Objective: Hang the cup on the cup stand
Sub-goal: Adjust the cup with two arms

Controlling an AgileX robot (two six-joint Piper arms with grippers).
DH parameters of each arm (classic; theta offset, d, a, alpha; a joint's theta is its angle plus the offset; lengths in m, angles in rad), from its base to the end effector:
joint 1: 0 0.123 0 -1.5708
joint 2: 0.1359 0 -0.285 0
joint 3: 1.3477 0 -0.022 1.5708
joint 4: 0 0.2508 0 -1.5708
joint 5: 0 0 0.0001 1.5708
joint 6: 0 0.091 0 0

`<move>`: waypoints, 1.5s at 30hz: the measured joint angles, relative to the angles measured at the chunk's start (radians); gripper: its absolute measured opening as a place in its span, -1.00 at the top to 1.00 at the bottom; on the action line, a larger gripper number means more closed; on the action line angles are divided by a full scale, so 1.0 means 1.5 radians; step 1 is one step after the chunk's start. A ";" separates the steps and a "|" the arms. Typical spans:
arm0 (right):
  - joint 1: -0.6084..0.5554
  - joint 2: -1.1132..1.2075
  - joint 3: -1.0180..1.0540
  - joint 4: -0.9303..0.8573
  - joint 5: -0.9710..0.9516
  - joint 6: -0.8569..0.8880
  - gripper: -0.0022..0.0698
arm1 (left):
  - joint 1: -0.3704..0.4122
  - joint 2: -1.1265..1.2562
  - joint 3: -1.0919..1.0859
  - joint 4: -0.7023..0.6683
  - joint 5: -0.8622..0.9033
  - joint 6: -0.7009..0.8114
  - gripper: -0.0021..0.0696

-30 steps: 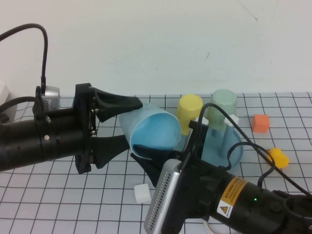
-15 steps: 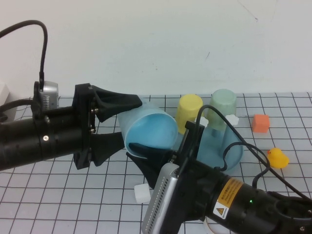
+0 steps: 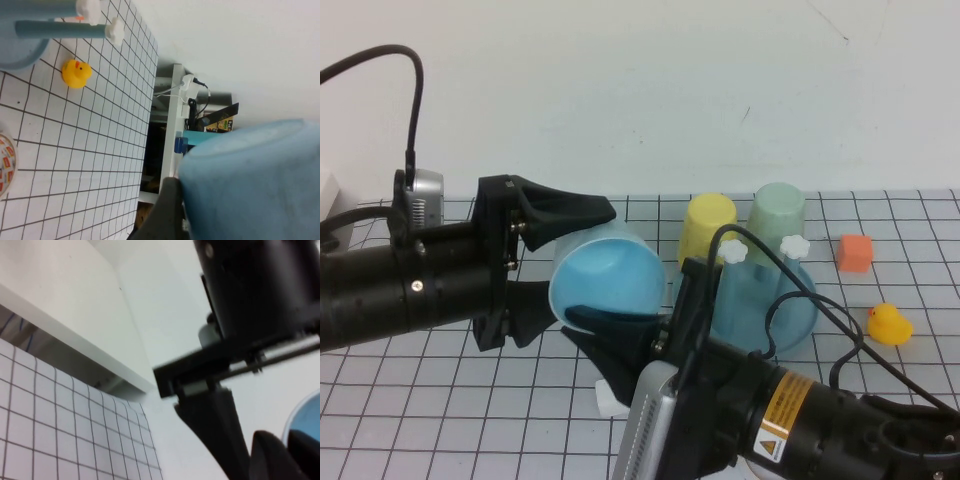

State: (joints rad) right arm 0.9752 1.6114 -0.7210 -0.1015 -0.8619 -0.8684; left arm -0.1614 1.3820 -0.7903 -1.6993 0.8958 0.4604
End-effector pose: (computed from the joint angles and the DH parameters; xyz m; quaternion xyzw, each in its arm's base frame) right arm 0.1797 0.2776 0.2434 -0.5765 0.3737 0.0412 0.7255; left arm 0.2544 -0.1129 0.2862 -0.1964 0.7541 -0.6088 0.1486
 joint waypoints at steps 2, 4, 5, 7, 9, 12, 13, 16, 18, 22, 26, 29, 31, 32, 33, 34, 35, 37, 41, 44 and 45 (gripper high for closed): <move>0.000 0.000 0.000 -0.013 -0.002 0.003 0.86 | -0.001 0.000 0.000 0.001 0.000 0.000 -0.99; 0.001 0.000 0.000 -0.023 -0.005 0.006 0.86 | -0.001 0.000 0.000 0.001 0.000 0.000 -0.99; 0.001 0.000 0.000 -0.025 -0.008 0.006 0.86 | -0.001 0.000 0.000 0.001 0.000 0.000 -0.99; 0.002 0.000 0.000 -0.032 -0.015 0.007 0.86 | -0.001 0.000 0.000 0.001 0.000 0.000 -0.99; 0.004 0.000 0.000 -0.036 -0.021 0.008 0.86 | -0.001 0.000 0.000 0.000 0.005 0.000 -0.99; 0.005 0.000 0.000 -0.046 -0.036 0.011 0.86 | -0.001 0.000 0.000 -0.003 0.013 0.000 -0.99; 0.005 0.000 0.000 -0.051 -0.042 0.012 0.86 | -0.001 0.000 0.000 -0.004 0.015 0.000 -0.99; 0.005 0.000 0.000 -0.065 -0.059 0.013 0.86 | -0.001 0.000 0.000 -0.007 0.022 0.000 -0.98; 0.005 0.002 0.000 -0.065 -0.063 0.021 0.86 | -0.001 0.000 0.000 -0.010 0.023 0.000 -0.95; 0.005 0.005 0.000 -0.066 -0.063 0.024 0.86 | -0.001 0.000 0.000 -0.011 0.024 0.000 -0.82; 0.005 0.006 0.000 -0.066 -0.063 0.028 0.86 | -0.001 0.000 0.000 -0.011 0.021 0.000 -0.81; 0.005 0.006 0.000 -0.065 -0.063 0.049 0.86 | -0.001 0.000 0.000 -0.011 0.020 0.000 -0.81; 0.005 0.006 0.005 -0.060 -0.071 0.057 0.86 | -0.001 0.000 0.000 -0.011 0.019 0.000 -0.81; 0.006 0.006 0.011 -0.054 -0.080 0.059 0.86 | -0.001 0.000 0.000 -0.011 0.019 0.000 -0.81; 0.008 0.006 0.020 -0.048 -0.094 0.064 0.86 | -0.002 0.000 0.000 -0.011 0.019 0.000 -0.81; 0.009 0.006 0.030 -0.039 -0.108 0.066 0.86 | -0.002 0.000 0.000 -0.011 0.021 0.000 -0.81; 0.010 0.006 0.040 -0.031 -0.122 0.068 0.86 | -0.004 0.000 0.000 -0.010 0.021 0.000 -0.81; 0.013 0.006 0.064 -0.008 -0.144 0.070 0.87 | -0.005 0.000 0.000 -0.005 0.017 0.002 -0.76; 0.014 0.005 0.095 0.020 -0.161 0.074 0.88 | -0.005 0.001 0.000 0.001 0.006 0.017 -0.71; 0.014 0.005 0.100 0.024 -0.163 0.079 0.88 | -0.006 0.002 0.000 0.002 0.004 0.027 -0.71; 0.015 0.004 0.100 0.026 -0.163 0.082 0.88 | -0.006 0.002 0.000 0.002 0.004 0.030 -0.71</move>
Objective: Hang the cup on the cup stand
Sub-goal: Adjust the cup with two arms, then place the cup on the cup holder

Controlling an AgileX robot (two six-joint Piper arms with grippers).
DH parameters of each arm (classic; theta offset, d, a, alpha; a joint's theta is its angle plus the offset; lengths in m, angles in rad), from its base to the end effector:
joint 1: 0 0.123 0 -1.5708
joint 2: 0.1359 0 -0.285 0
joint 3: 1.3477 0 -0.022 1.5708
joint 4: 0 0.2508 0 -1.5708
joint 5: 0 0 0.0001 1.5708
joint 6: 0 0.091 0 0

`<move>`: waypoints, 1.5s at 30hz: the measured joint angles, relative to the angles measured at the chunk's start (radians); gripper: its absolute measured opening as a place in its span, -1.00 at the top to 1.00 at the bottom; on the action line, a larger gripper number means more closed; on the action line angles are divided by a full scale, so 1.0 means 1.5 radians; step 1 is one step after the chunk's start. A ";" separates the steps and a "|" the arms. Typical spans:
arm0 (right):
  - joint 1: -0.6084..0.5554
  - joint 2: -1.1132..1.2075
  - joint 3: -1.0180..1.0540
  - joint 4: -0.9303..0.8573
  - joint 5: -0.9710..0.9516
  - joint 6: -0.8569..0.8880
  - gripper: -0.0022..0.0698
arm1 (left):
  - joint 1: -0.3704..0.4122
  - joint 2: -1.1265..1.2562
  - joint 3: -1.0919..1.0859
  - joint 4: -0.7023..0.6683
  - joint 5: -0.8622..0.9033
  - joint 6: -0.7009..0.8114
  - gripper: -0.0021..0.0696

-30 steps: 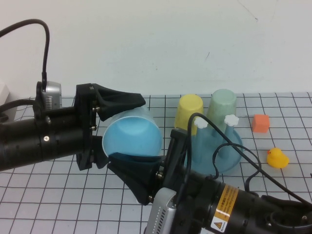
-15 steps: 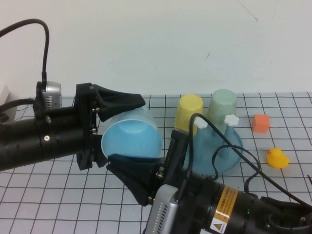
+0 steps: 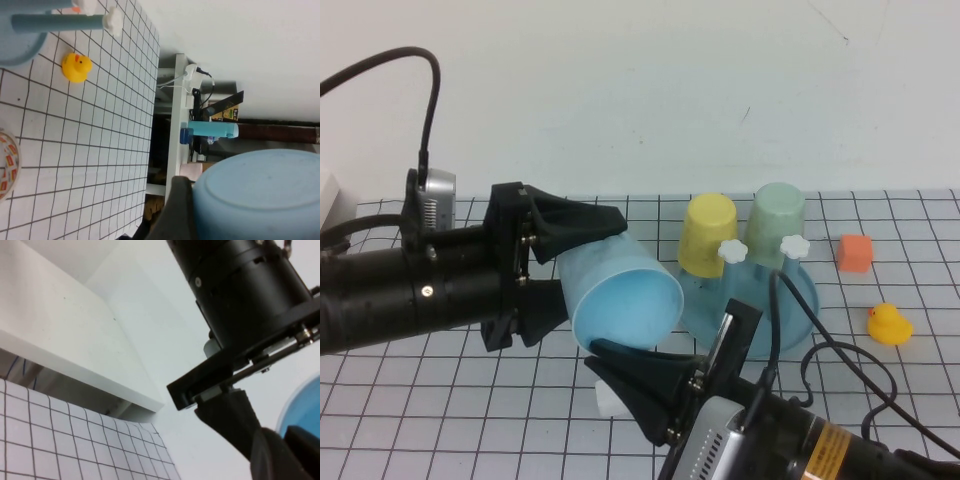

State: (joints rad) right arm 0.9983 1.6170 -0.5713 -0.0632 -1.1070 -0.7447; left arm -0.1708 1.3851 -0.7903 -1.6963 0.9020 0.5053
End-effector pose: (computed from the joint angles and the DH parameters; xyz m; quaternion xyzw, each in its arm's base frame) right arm 0.1602 0.2580 0.2240 -0.5190 0.3965 0.1034 0.7502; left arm 0.2533 -0.1156 0.2854 -0.1740 0.7599 -0.6064 0.1564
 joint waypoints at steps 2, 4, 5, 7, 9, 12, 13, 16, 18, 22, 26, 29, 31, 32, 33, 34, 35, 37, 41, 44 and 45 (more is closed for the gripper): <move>0.000 0.000 0.000 0.004 0.000 0.011 0.88 | 0.000 0.000 0.000 -0.001 0.000 0.004 -0.71; 0.000 -0.001 0.001 0.009 0.000 0.036 0.86 | 0.000 0.000 0.000 -0.003 0.000 0.006 -0.71; 0.001 -0.001 0.001 0.010 0.000 0.049 0.84 | 0.000 0.000 0.000 -0.003 0.000 0.006 -0.71; 0.003 -0.002 0.001 0.010 0.000 0.077 0.74 | 0.000 0.000 0.000 -0.003 -0.007 0.012 -0.69; 0.003 -0.004 0.001 0.010 -0.012 0.100 0.55 | 0.000 0.002 0.000 0.001 -0.016 0.015 -0.66; 0.004 -0.004 0.001 0.012 -0.017 0.125 0.14 | 0.000 0.003 0.000 0.003 -0.019 0.026 -0.65; 0.004 -0.004 0.001 0.012 -0.017 0.128 -0.01 | 0.000 0.003 0.000 0.003 -0.019 0.033 -0.65; 0.004 -0.004 0.001 0.012 -0.017 0.137 -0.24 | 0.000 0.003 0.000 0.003 -0.022 0.049 -0.64; 0.004 -0.004 0.001 0.012 -0.018 0.139 -0.29 | 0.000 0.003 0.000 0.003 -0.029 0.063 -0.63; 0.004 -0.018 0.027 0.000 -0.020 0.142 -0.32 | 0.000 0.003 -0.016 0.007 -0.051 0.115 -0.63; 0.004 -0.053 0.092 -0.015 -0.020 0.158 -0.32 | 0.000 0.003 -0.058 0.007 -0.084 0.188 -0.63; 0.004 -0.087 0.151 -0.034 -0.020 0.203 -0.32 | 0.000 0.003 -0.097 0.007 -0.104 0.269 -0.62; 0.004 -0.110 0.189 -0.047 -0.020 0.237 -0.32 | 0.000 0.003 -0.123 0.007 -0.109 0.326 -0.62; 0.004 -0.123 0.209 -0.052 -0.020 0.258 -0.32 | 0.000 0.003 -0.132 0.007 -0.113 0.347 -0.62; 0.004 -0.136 0.229 -0.054 -0.020 0.276 -0.32 | -0.003 0.003 -0.143 0.007 -0.122 0.374 -0.62; 0.004 -0.148 0.248 -0.054 -0.020 0.296 -0.29 | -0.007 0.003 -0.153 0.007 -0.133 0.403 -0.62; 0.004 -0.160 0.265 -0.053 -0.020 0.314 -0.24 | -0.011 0.003 -0.162 0.007 -0.144 0.436 -0.62; 0.004 -0.182 0.295 -0.046 -0.020 0.333 -0.05 | -0.027 0.003 -0.180 0.007 -0.176 0.511 -0.62; 0.004 -0.223 0.339 -0.015 -0.020 0.370 0.58 | -0.081 0.003 -0.201 0.005 -0.234 0.640 -0.62; 0.004 -0.251 0.347 0.005 -0.018 0.408 0.82 | -0.141 0.003 -0.206 0.001 -0.289 0.724 -0.62; 0.004 -0.258 0.347 0.010 -0.013 0.413 0.86 | -0.161 0.003 -0.206 0.000 -0.314 0.743 -0.62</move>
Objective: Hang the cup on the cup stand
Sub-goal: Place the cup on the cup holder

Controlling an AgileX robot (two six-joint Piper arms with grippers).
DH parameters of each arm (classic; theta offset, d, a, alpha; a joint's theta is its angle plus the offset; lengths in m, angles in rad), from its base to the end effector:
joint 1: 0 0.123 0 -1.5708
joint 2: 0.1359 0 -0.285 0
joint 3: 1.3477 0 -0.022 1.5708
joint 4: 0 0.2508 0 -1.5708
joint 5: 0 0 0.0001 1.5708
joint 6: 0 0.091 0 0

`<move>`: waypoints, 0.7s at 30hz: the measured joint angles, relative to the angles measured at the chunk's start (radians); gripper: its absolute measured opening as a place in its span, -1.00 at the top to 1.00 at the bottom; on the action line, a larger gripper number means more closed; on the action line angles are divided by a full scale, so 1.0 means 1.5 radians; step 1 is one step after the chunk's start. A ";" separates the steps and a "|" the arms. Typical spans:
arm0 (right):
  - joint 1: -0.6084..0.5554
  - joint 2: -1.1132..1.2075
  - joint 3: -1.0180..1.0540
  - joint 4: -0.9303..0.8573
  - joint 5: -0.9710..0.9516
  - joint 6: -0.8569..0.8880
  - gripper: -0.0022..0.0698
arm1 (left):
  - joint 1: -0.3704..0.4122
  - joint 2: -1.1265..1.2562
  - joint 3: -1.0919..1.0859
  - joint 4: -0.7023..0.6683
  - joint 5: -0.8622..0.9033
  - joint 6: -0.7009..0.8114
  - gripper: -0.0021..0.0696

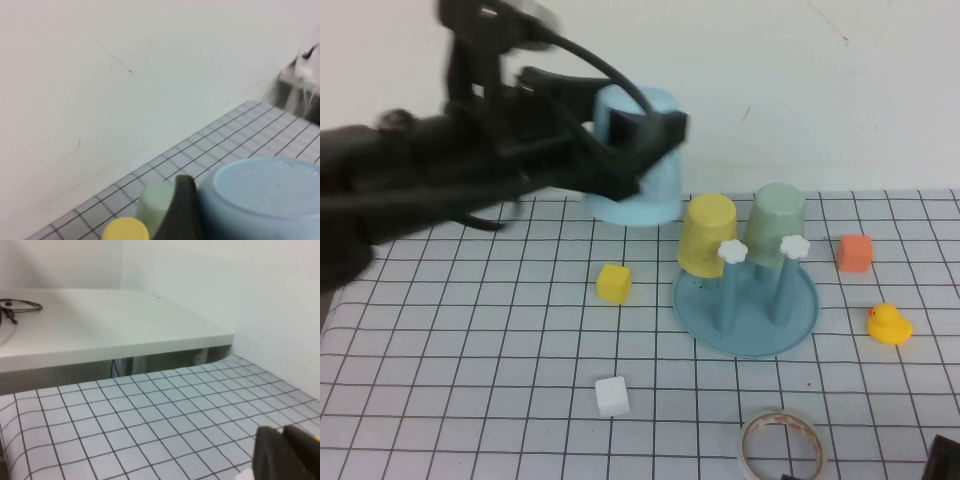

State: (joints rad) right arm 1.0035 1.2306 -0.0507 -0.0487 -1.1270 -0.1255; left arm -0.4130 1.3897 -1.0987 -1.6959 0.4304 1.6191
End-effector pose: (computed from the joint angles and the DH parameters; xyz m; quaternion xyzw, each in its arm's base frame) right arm 0.0869 0.1438 0.1925 -0.3911 0.5746 0.3126 0.6474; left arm 0.2771 -0.1627 0.3664 0.2558 0.7078 -0.3140 0.5787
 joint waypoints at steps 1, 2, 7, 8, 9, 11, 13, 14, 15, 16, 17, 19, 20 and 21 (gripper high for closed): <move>0.000 -0.006 0.000 0.002 0.008 0.003 0.88 | -0.018 0.002 0.000 -0.001 -0.027 0.013 -0.62; 0.000 -0.012 0.000 0.002 0.018 0.004 0.90 | -0.028 0.003 0.000 -0.002 -0.042 0.018 -0.62; 0.000 -0.049 -0.009 0.012 0.102 -0.008 0.91 | -0.059 0.033 -0.001 -0.006 -0.067 0.030 -0.62; 0.000 -0.055 -0.020 0.011 0.131 -0.019 0.91 | -0.059 0.039 -0.006 -0.006 -0.057 0.030 -0.62; 0.000 -0.063 -0.035 0.005 0.175 -0.027 0.92 | -0.061 0.044 -0.013 -0.006 -0.044 0.030 -0.62; 0.000 -0.079 -0.072 -0.004 0.272 -0.036 0.92 | -0.061 0.053 -0.029 -0.006 -0.022 0.030 -0.62; 0.000 -0.099 -0.126 -0.018 0.398 -0.053 0.92 | -0.062 0.060 -0.045 -0.006 0.001 0.021 -0.62; 0.000 -0.106 -0.150 -0.025 0.466 -0.061 0.92 | -0.062 0.065 -0.055 -0.006 0.011 0.017 -0.62; 0.000 -0.117 -0.182 -0.033 0.535 -0.075 0.92 | -0.062 0.069 -0.064 -0.006 0.024 0.017 -0.62; 0.000 -0.127 -0.214 -0.038 0.605 -0.094 0.92 | -0.062 0.075 -0.072 -0.006 0.035 0.017 -0.62; 0.000 -0.137 -0.247 -0.041 0.660 -0.116 0.92 | -0.062 0.082 -0.081 -0.006 0.046 0.017 -0.62; 0.000 -0.156 -0.309 -0.047 0.796 -0.163 0.92 | -0.062 0.096 -0.101 -0.005 0.067 0.022 -0.62; 0.000 -0.163 -0.330 -0.053 0.847 -0.179 0.92 | -0.062 0.106 -0.109 -0.005 0.075 0.024 -0.62; 0.000 -0.171 -0.354 -0.065 0.907 -0.192 0.92 | -0.062 0.118 -0.118 -0.005 0.080 0.027 -0.62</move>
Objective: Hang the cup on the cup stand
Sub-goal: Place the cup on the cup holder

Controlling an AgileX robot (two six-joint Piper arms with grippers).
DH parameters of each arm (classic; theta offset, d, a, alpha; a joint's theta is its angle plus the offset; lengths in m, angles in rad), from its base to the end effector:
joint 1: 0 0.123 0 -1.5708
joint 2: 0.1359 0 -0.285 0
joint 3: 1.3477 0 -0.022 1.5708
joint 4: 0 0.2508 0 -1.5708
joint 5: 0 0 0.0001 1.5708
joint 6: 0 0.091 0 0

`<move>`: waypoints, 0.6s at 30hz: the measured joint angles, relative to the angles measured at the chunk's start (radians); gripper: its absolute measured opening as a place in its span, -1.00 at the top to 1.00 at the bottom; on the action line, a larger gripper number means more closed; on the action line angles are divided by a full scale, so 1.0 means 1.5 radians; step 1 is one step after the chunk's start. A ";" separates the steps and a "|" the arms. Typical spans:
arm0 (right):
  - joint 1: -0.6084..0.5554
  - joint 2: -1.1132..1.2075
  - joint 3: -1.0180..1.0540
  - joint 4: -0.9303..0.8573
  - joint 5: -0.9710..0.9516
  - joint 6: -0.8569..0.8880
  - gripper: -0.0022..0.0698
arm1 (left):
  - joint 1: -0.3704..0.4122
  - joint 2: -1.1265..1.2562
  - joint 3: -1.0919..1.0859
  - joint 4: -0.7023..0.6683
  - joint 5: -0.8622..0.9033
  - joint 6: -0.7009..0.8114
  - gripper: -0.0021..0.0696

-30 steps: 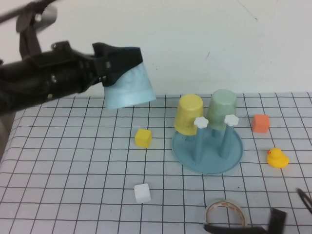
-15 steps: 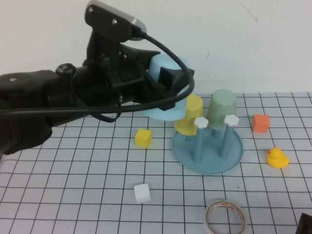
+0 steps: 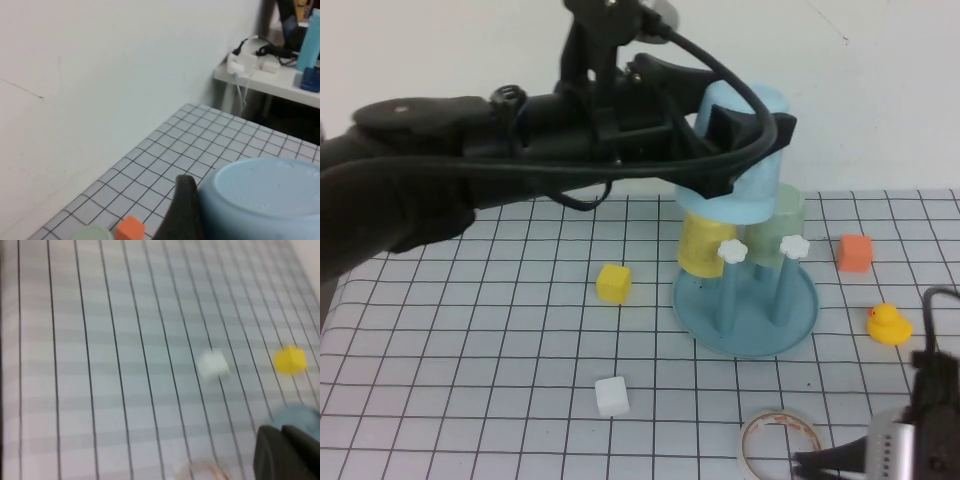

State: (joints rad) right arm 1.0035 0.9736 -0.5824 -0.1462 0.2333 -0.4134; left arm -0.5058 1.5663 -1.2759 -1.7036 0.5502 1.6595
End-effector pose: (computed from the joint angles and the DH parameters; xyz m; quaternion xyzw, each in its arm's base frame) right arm 0.1086 0.1647 0.2777 -0.6048 0.6237 0.0956 0.4859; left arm 0.2961 -0.2180 0.3670 0.3311 0.6652 -0.3735 0.5553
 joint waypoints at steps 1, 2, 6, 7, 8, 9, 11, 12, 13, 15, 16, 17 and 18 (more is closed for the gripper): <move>0.000 -0.009 -0.019 -0.017 0.055 -0.009 0.92 | 0.000 0.010 -0.007 0.000 0.005 0.001 -0.62; 0.000 -0.017 -0.031 -0.036 0.103 -0.010 0.92 | 0.000 0.024 -0.015 0.001 0.008 0.003 -0.62; 0.000 -0.071 -0.046 -0.129 0.246 0.035 0.92 | 0.000 0.077 -0.041 0.001 0.018 0.007 -0.62; 0.000 -0.087 -0.046 -0.155 0.284 0.057 0.92 | 0.000 0.090 -0.042 0.002 0.022 0.007 -0.62; 0.000 -0.099 -0.046 -0.175 0.315 0.078 0.92 | 0.000 0.100 -0.044 0.003 0.029 0.007 -0.62; 0.000 -0.116 -0.046 -0.197 0.354 0.098 0.92 | 0.000 0.110 -0.046 0.004 0.035 0.007 -0.62; 0.000 -0.146 -0.046 -0.235 0.428 0.136 0.92 | 0.000 0.124 -0.051 0.004 0.040 0.007 -0.61; 0.000 -0.164 -0.046 -0.249 0.461 0.157 0.92 | -0.001 0.130 -0.055 0.004 0.043 0.007 -0.61; 0.000 -0.182 -0.046 -0.259 0.492 0.179 0.92 | -0.001 0.136 -0.055 0.004 0.043 0.007 -0.61; 0.000 -0.223 -0.046 -0.267 0.533 0.226 0.92 | -0.001 0.147 -0.055 0.004 0.037 0.008 -0.61; 0.000 -0.244 -0.047 -0.270 0.551 0.257 0.92 | -0.001 0.153 -0.055 0.004 0.027 0.013 -0.61; 0.000 -0.265 -0.047 -0.270 0.566 0.283 0.92 | -0.004 0.159 -0.055 0.004 0.013 0.025 -0.61; 0.000 -0.283 -0.047 -0.270 0.574 0.301 0.92 | -0.005 0.163 -0.055 0.004 0.002 0.046 -0.61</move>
State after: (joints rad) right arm 1.0035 0.5489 -0.6524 -0.5511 1.0938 0.0376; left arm -0.5140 1.8107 -1.3583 -1.6970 0.5525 1.7278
